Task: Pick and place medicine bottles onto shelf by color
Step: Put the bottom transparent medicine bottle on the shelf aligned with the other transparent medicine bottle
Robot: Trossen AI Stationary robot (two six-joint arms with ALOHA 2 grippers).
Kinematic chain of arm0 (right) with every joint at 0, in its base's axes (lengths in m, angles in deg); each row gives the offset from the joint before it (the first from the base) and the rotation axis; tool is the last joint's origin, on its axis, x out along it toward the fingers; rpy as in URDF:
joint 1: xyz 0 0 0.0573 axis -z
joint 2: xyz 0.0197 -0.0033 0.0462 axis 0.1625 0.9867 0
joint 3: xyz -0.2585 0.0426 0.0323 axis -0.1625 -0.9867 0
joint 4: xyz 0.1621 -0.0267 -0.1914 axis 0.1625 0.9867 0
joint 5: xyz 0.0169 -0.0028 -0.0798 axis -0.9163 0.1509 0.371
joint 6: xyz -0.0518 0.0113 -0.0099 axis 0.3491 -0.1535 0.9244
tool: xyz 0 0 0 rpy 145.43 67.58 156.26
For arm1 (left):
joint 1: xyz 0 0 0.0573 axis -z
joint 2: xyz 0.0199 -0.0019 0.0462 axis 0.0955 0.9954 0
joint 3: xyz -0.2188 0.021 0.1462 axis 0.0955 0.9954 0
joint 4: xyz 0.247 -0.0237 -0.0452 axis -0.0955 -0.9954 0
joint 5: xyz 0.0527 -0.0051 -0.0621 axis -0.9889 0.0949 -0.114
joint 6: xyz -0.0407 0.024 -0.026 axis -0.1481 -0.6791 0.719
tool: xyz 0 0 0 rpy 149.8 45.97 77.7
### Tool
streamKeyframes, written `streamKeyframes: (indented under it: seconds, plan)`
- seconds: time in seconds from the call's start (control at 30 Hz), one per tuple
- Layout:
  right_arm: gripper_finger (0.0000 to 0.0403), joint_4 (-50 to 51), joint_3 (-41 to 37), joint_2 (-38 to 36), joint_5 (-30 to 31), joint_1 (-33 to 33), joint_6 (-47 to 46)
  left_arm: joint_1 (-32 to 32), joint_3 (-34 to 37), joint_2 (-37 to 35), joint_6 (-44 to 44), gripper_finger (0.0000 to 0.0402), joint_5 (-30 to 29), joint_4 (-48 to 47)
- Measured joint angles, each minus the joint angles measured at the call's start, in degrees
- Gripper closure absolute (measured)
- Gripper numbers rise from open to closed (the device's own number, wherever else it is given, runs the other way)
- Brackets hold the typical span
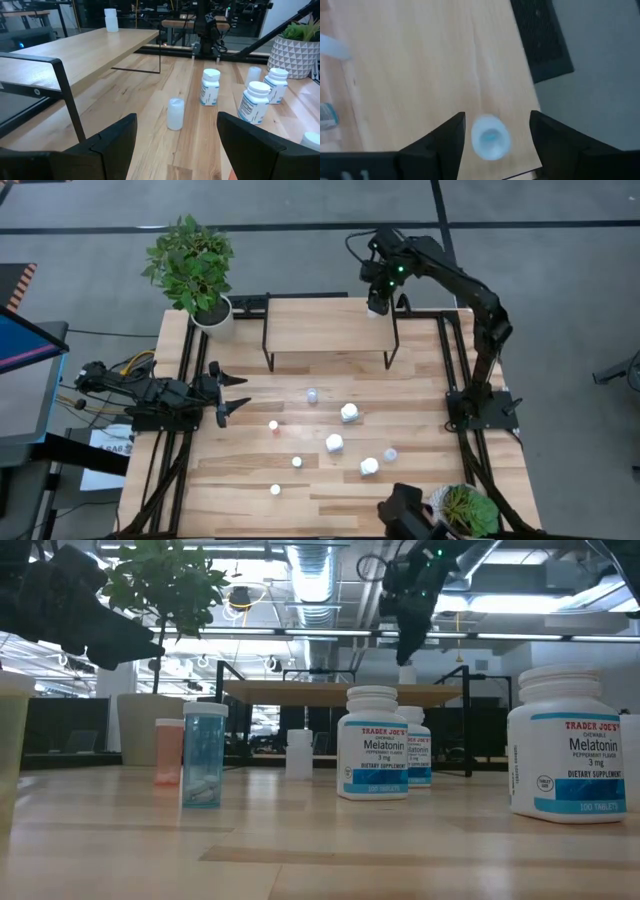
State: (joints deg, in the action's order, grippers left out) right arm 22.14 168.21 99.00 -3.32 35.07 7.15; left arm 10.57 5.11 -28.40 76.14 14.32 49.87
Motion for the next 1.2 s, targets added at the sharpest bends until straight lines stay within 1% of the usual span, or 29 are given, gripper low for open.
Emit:
streamKeyframes:
  seconds: [0.07,0.13,0.23,0.3,0.37,0.43,0.5,0.6,0.7,0.83,0.9,1.0,1.07,1.2]
  plan:
    - [0.0163,1.61,3.12,0.02,0.06,-0.62,0.04,0.00,0.00,0.00,0.00,0.0136,0.01,-0.02]
    - [0.0163,6.26,7.51,0.04,0.07,-1.10,-0.15,0.00,0.00,0.00,0.00,0.0136,0.02,-0.02]
    - [0.0163,14.54,13.57,-0.13,-0.25,-2.17,-4.02,0.00,0.00,0.00,0.00,0.0136,0.00,-0.02]
    - [0.0163,19.59,16.32,-0.29,-1.82,-2.92,-6.78,0.00,0.00,0.00,0.00,0.0136,0.00,-0.02]
    - [0.0163,18.76,15.51,-2.39,-4.40,-4.15,-9.40,0.00,0.00,0.00,0.00,0.0136,0.02,-0.04]
    - [0.0163,19.33,14.24,-4.99,-8.29,-5.62,-9.04,0.00,0.00,0.00,0.00,0.0136,0.02,-0.07]
    - [0.0163,19.07,11.08,-8.39,-10.37,-7.63,-9.62,0.00,0.00,0.02,0.00,0.0136,0.02,-0.07]
    - [0.0163,19.04,4.16,-14.23,-10.69,-10.97,-12.64,0.00,0.00,0.02,-0.02,0.0136,0.02,-0.07]
    - [0.0163,17.94,-5.75,-21.59,-10.62,-15.34,-17.86,-0.01,0.00,0.02,-0.01,0.0136,0.01,-0.07]
    - [0.0163,11.34,-20.88,-31.28,-9.70,-23.06,-25.28,0.00,0.00,0.02,-0.01,0.0137,0.02,-0.07]
    - [0.0163,7.00,-27.85,-35.95,-7.77,-27.16,-30.85,0.00,0.00,0.02,0.00,0.0137,0.02,-0.07]
    - [0.0163,1.94,-36.21,-41.64,-4.39,-34.06,-39.66,0.00,0.00,0.02,0.00,0.0137,0.02,-0.07]
    - [0.0163,-0.49,-40.43,-44.20,-1.83,-38.75,-44.98,-0.01,0.00,0.02,-0.01,0.0137,0.02,-0.07]
    - [0.0163,-4.52,-46.41,-47.47,4.91,-47.89,-54.49,0.00,0.00,0.02,0.00,0.0137,0.02,-0.07]
